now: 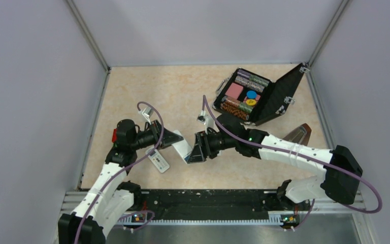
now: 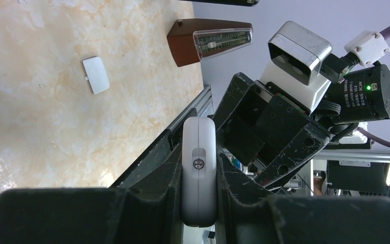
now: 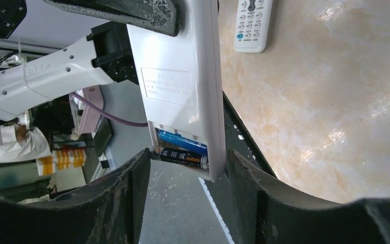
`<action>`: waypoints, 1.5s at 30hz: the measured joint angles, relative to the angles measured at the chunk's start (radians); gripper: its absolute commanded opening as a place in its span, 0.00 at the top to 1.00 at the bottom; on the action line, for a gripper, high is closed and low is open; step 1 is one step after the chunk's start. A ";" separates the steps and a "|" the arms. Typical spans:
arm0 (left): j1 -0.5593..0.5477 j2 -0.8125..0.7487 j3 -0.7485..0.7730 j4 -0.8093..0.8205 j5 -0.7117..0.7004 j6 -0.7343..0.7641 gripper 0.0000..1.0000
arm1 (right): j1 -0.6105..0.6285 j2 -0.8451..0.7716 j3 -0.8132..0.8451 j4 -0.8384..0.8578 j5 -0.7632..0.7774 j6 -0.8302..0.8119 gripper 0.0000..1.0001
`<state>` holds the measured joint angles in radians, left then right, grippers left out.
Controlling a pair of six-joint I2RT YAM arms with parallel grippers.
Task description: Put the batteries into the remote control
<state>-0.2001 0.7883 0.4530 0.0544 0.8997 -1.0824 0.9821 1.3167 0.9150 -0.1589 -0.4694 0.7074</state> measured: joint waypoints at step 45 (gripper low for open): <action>0.001 -0.381 0.000 -0.338 -0.502 0.179 1.00 | -0.119 0.113 0.037 -0.444 0.605 0.043 0.86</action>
<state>-0.1989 0.4068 0.4530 -0.2832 0.3973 -0.9035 0.8631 1.4296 0.9524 -0.6033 0.1360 0.7502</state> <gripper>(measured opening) 0.256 0.222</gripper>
